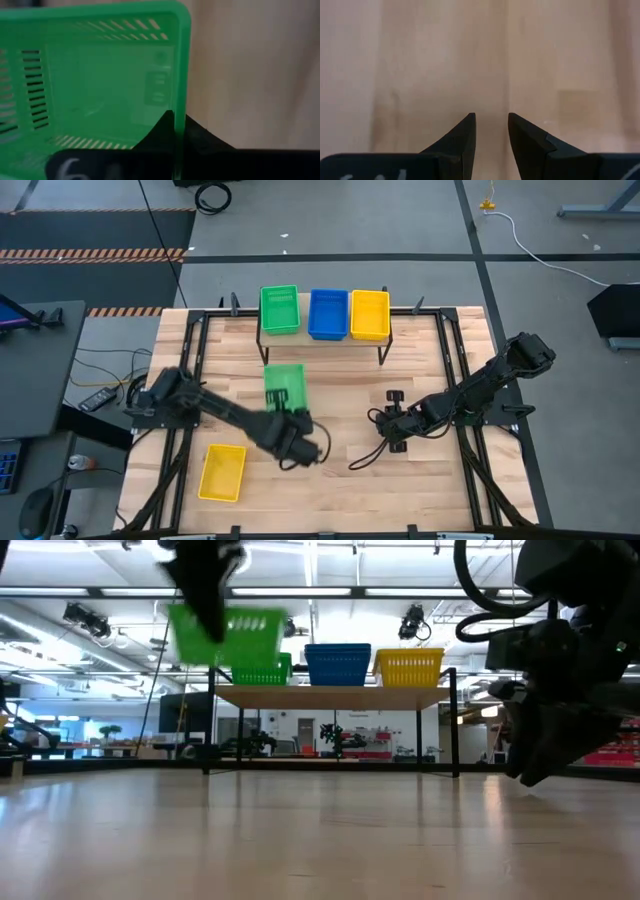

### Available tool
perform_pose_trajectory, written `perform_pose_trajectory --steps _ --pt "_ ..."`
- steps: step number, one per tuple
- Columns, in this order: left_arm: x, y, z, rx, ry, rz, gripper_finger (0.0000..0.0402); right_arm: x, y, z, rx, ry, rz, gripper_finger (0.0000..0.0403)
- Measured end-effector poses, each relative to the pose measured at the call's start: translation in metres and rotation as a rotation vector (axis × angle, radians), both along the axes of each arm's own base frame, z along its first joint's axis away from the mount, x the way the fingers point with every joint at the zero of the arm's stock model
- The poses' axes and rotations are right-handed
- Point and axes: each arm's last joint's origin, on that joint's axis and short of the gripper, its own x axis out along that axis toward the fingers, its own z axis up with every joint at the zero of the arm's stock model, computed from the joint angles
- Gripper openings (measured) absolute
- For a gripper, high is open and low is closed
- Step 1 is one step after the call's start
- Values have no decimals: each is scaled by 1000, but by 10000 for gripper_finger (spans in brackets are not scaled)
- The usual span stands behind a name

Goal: Stack baskets on shelf by color
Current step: Stack the green bin on top of the green bin on the shelf

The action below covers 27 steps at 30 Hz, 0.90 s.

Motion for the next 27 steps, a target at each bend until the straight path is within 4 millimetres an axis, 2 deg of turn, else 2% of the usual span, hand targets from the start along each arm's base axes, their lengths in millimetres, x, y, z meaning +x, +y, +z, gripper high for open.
perform_pose_trajectory --steps 5,9,15,21,27 --pt "11 35 48 94 -27 -5 6 4 -2 3 -120 -57 13 121" --pt "14 68 79 91 -60 -33 6 10 -2 7 -234 -129 46 121" --pt "-7 133 113 -11 -86 30 5 18 -5 12 -323 -165 117 121" --pt "-32 182 139 -27 -102 -29 5 26 -18 15 -358 -182 110 121" --pt "-38 226 140 -72 -90 -64 6 33 -31 18 -355 -223 52 121"
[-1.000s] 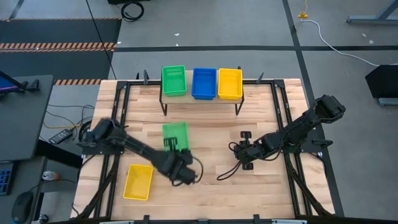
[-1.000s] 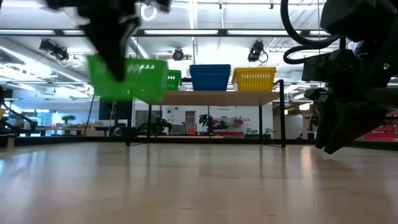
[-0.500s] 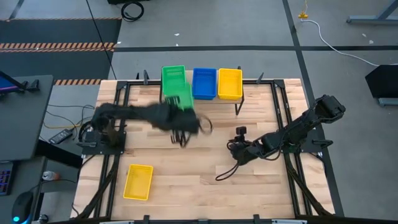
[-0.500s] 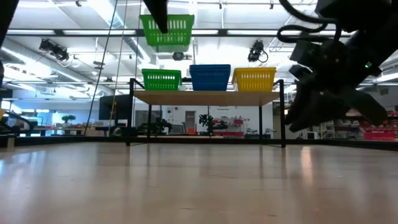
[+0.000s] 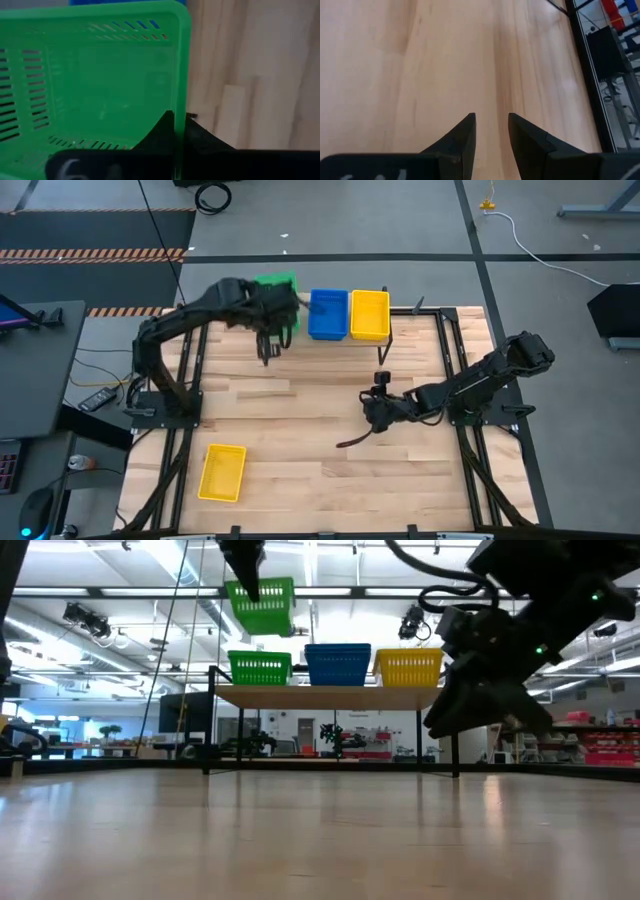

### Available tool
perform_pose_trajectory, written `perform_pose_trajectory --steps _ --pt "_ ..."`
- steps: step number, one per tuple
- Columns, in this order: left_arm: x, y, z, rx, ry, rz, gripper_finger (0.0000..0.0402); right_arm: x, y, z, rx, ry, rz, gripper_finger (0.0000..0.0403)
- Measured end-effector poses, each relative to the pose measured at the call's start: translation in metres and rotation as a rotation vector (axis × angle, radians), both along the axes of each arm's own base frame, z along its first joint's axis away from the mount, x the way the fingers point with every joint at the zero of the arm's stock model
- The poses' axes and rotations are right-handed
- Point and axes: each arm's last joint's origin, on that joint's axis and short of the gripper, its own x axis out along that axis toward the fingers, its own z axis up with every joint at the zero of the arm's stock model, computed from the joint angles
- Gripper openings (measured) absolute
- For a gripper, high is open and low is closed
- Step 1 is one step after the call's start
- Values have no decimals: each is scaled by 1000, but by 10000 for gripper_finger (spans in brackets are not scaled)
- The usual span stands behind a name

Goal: Stack baskets on shelf by color
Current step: Stack the green bin on top of the green bin on the shelf

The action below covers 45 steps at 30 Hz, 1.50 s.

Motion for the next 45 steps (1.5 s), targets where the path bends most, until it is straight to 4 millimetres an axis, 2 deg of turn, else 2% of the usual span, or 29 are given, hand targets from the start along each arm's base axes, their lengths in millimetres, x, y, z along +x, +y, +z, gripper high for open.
perform_pose_trajectory --steps 5,9,19,34,45 --pt "-9 39 -5 -21 12 98 6 0 -5 -1 8 8 -27 121" --pt "-14 54 -6 -90 -28 123 6 0 -5 -1 7 10 -26 121" --pt "4 56 -18 -114 -16 44 6 -1 -5 -1 3 16 -23 121" --pt "10 67 -35 -143 56 59 7 -1 -5 -1 3 18 -23 121" --pt "8 63 -36 -169 80 94 45 -1 -5 -1 5 18 -24 121"
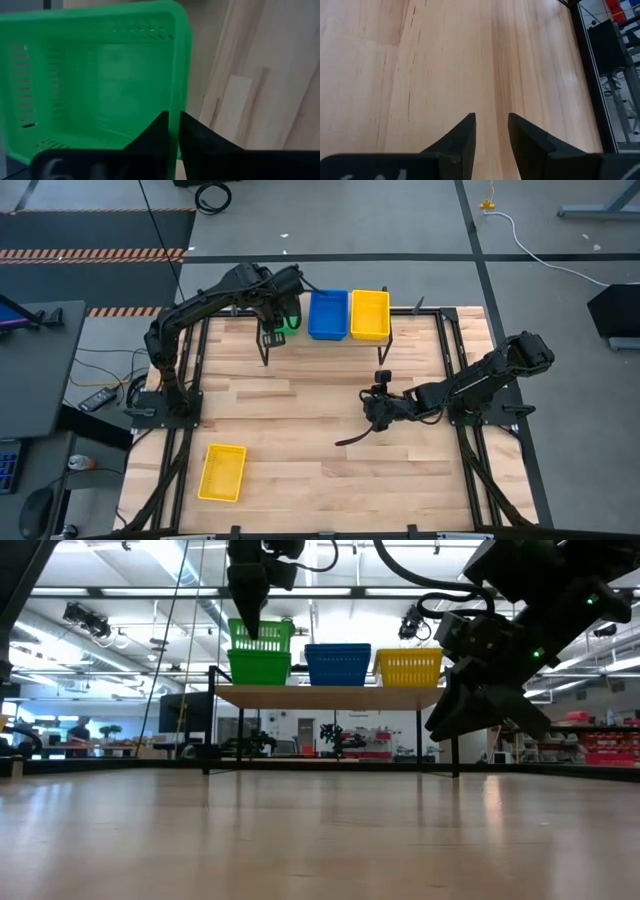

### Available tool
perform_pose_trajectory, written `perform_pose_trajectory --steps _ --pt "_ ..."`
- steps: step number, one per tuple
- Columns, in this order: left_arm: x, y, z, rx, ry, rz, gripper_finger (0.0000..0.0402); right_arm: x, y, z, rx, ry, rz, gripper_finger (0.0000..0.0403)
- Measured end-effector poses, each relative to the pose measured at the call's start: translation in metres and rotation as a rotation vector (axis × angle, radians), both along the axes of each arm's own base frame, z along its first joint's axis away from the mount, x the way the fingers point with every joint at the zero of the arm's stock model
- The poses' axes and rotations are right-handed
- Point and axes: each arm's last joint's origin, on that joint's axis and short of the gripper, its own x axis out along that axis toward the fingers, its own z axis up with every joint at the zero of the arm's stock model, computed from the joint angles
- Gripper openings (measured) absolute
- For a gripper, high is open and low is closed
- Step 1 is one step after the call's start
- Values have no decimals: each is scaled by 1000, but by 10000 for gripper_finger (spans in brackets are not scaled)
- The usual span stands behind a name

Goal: Stack baskets on shelf by color
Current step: Stack the green bin on top of the green bin on the shelf

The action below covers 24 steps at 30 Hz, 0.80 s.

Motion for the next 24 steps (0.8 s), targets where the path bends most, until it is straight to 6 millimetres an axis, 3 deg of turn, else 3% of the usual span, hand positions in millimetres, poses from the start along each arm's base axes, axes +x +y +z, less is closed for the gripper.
perform_pose_trajectory --steps 14,24 --pt "2 1 1 49 -7 32 93 0 0 0 1 0 0 121" --pt "3 -3 1 49 -2 27 55 0 1 0 19 4 15 121"
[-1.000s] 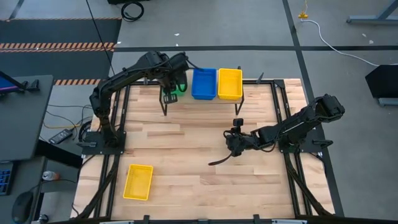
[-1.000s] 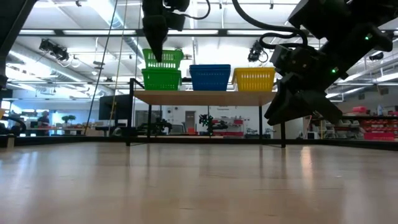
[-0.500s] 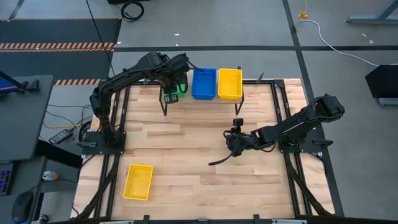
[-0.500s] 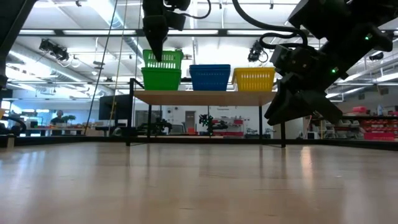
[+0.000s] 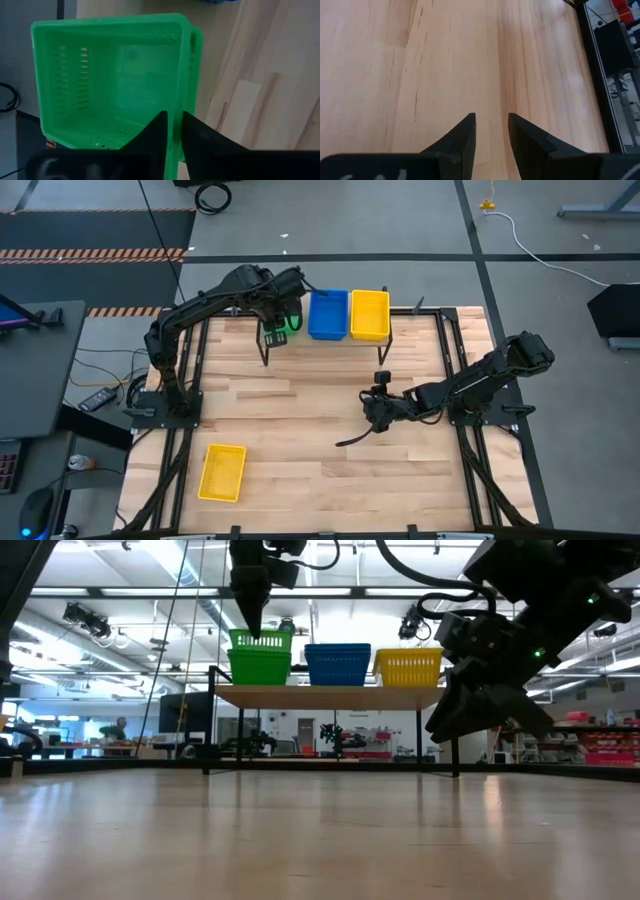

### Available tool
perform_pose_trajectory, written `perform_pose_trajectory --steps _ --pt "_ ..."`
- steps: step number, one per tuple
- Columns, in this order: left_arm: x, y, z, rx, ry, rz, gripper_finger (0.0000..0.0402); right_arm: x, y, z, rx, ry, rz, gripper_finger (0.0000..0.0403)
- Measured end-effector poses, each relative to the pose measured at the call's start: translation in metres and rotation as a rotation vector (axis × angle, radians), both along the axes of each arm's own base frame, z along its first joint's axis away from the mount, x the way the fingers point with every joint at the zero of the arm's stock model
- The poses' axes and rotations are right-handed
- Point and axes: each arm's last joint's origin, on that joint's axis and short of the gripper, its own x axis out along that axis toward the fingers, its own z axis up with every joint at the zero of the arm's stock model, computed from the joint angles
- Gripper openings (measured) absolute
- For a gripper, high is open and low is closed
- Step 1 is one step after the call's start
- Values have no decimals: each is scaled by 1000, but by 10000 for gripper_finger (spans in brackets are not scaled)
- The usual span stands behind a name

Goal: Stack baskets on shelf by color
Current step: Stack the green bin on top of the green bin on the shelf, then stack the yellow bin on top of the yellow bin on the shelf

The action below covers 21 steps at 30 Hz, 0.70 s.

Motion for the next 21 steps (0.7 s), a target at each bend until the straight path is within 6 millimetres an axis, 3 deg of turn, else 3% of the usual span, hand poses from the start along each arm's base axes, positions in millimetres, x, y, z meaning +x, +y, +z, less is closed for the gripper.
perform_pose_trajectory --steps 5,13,21 --pt "2 -8 -1 -24 2 -5 52 0 0 0 0 0 0 121" --pt "5 -34 -1 10 77 -8 96 0 0 0 1 0 0 121" --pt "12 -91 8 -106 -30 -44 129 -2 -1 -2 14 18 -19 121"
